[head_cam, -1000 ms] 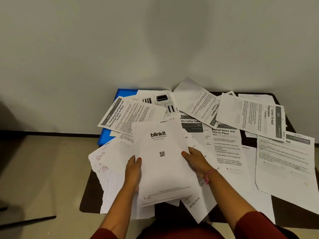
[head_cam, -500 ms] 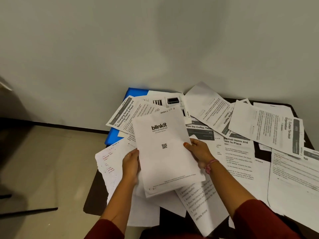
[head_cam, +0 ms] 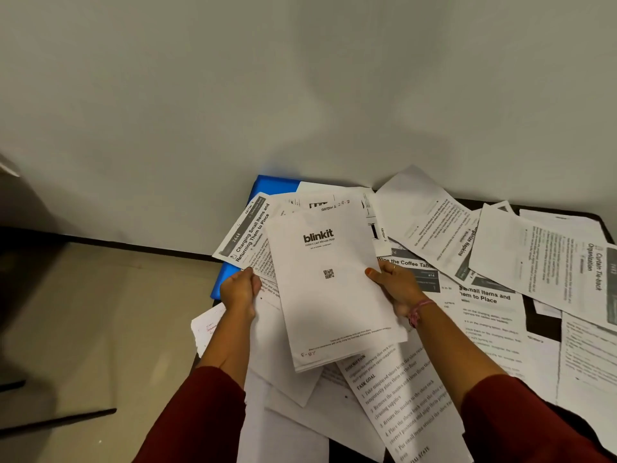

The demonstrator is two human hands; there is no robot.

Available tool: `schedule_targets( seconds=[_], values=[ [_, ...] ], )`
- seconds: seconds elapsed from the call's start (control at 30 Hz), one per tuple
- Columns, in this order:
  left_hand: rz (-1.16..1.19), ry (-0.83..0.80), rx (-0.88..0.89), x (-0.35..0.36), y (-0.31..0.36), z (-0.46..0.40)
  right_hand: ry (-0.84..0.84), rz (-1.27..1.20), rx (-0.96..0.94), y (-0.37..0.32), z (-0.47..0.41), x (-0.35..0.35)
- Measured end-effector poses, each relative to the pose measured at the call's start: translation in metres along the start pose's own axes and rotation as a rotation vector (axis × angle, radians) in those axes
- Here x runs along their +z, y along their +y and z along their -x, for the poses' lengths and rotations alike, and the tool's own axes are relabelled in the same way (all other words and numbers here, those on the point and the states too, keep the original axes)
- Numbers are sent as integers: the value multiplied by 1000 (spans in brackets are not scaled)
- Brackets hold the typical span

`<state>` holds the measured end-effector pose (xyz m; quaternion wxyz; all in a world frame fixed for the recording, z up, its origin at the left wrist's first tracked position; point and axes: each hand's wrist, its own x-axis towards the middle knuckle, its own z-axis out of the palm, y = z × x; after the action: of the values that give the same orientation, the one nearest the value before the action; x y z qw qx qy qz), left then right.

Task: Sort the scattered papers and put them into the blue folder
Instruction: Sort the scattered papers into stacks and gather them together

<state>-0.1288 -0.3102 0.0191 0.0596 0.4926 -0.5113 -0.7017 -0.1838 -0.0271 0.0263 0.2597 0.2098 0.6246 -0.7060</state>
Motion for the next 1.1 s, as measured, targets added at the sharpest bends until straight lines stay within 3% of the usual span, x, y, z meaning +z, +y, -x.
schedule_targets(
  seconds=[0.33, 0.77, 0.9, 1.1],
  values=[
    [-76, 41, 48, 19, 9, -14, 19, -20, 22, 6, -6, -7],
    [54, -105, 414, 35, 28, 30, -35, -105, -32, -8, 14, -26],
    [90, -154, 412, 38, 30, 48, -64, -126, -66, -17, 28, -32],
    [84, -360, 335, 38, 13, 79, -53, -123, -120, -21, 56, -48]
  ],
)
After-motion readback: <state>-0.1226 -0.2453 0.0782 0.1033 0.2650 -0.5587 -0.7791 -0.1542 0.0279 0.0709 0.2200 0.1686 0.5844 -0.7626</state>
